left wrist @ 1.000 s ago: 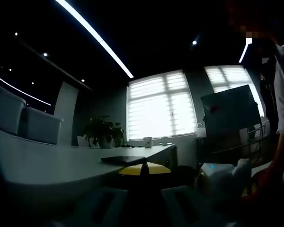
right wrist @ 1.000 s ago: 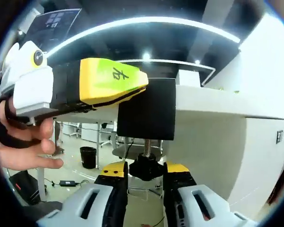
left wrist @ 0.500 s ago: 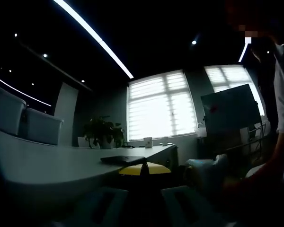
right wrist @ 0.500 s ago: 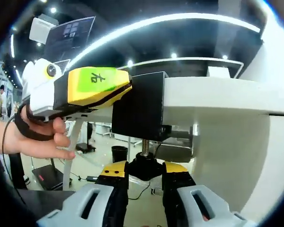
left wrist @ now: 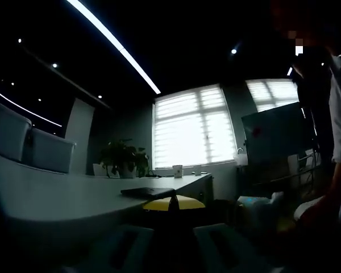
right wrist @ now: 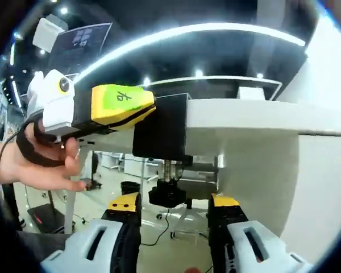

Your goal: Clamp the fixed fixture on the desktop, loosen the retaining clip, secure it to the edge of the desk, and tighten the retaining clip.

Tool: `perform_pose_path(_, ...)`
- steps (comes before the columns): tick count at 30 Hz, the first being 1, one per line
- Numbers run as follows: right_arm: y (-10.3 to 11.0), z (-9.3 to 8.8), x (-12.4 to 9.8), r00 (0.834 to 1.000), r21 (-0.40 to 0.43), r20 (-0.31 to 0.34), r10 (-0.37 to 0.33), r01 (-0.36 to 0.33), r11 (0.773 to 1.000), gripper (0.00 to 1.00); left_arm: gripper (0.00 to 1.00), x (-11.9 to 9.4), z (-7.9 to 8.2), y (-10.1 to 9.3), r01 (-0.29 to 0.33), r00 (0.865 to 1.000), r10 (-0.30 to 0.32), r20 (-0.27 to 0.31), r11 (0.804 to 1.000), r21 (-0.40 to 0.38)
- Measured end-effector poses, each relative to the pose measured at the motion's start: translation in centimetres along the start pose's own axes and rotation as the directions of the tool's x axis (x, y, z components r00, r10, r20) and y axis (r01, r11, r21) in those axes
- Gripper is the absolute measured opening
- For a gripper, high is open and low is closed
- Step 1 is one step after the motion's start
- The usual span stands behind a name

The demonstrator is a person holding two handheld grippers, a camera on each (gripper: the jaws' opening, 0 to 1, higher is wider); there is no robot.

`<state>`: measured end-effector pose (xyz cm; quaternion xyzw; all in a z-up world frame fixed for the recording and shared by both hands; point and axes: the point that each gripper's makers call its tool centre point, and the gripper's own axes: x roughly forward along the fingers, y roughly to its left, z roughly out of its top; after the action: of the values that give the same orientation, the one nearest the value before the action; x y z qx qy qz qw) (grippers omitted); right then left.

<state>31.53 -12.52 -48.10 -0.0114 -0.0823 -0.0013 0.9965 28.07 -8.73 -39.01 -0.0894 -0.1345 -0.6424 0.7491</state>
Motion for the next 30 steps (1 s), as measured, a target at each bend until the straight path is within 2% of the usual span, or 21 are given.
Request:
perform_pose_path(4,1.0,0.0,-0.8,0.998,0.003,0.007,-0.061,0.061,0.998,0.48,0.01,0.0,0.0,0.0,-0.001,1.0,0.001,-0.004,1.0,0.004)
perform_pose_path(9,0.8,1.2,-0.4,0.988,-0.074,0.027,-0.152,0.154,0.985,0.47,0.01,0.0,0.0,0.0,-0.003,1.0,0.003,-0.008,1.0,0.01)
perform_pose_path(16,0.1,0.7,1.1,0.984,-0.054,0.004,-0.177,0.177,0.983,0.31,0.01,-0.1,0.1,0.0,-0.003,1.0,0.003,-0.009,1.0,0.013)
perform_pose_path(19,0.7,0.8,1.2,0.99,-0.081,0.007,-0.14,0.141,0.987,0.25,0.01,0.0,0.1,0.0,-0.001,1.0,0.002,-0.009,1.0,0.012)
perform_pose_path(22,0.8,0.8,1.0,0.993,-0.094,0.016,-0.114,0.115,0.989,0.25,0.01,0.0,0.2,0.1,-0.001,1.0,0.001,-0.005,1.0,0.008)
perform_pose_path(26,1.2,0.9,0.9,0.999,-0.069,0.026,-0.039,0.041,0.997,0.25,0.01,0.0,0.2,0.1,-0.001,1.0,0.001,-0.004,1.0,0.006)
perform_pose_path(30,1.4,0.8,1.2,0.997,-0.054,0.026,0.072,-0.07,0.996,0.25,0.01,-0.1,0.2,0.1,-0.001,1.0,0.001,-0.004,1.0,0.006)
